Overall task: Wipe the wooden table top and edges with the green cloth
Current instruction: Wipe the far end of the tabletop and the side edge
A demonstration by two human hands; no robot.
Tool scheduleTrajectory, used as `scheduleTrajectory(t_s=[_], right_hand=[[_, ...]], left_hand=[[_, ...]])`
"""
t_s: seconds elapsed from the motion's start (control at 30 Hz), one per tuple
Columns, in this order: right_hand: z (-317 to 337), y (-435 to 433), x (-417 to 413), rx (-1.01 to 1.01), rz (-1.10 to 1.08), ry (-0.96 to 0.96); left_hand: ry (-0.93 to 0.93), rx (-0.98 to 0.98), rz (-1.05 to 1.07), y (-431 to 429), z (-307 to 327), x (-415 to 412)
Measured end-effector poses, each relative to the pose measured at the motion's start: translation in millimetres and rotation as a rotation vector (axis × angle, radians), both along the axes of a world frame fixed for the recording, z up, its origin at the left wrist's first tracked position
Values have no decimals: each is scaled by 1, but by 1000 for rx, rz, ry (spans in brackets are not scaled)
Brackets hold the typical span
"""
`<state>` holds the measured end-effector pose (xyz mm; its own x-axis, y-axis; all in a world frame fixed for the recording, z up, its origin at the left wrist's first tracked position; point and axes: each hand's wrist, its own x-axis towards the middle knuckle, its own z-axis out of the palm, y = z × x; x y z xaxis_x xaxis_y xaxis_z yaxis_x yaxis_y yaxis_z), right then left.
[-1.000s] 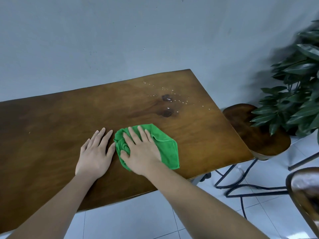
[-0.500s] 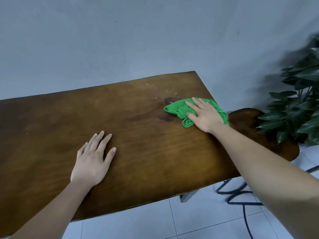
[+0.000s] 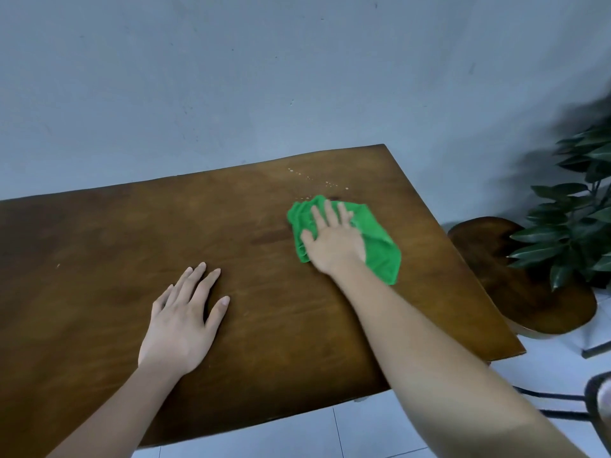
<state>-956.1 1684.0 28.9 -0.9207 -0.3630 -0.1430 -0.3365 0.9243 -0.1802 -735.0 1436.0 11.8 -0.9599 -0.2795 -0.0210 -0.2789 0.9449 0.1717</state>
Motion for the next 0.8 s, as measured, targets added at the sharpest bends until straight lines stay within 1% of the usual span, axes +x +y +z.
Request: scheduleTrajectory(t_s=[0.1,0.17,0.3,0.37,0.47,0.63,0.8], right_hand=[[0,-48,48,-10,248,14],[-1,-70,65,-44,385,-12],[-7,-77,45,-57,590,-19],[-8,-68,18,-40,629,-7],[-2,-45,-31,-55,531,-20],[4,20,-111,-29,252,25],[1,91,-161,-47,-38,20]], left_hand=[[5,5,2,2,1,0],[7,2,3,2,1,0],[-4,0,17,3,2,-1],[-7,7,19,4,4,-1],[-14,6,25,3,4,-2],[-20,8,35,3,4,-4],[-22,19,36,2,4,-4]])
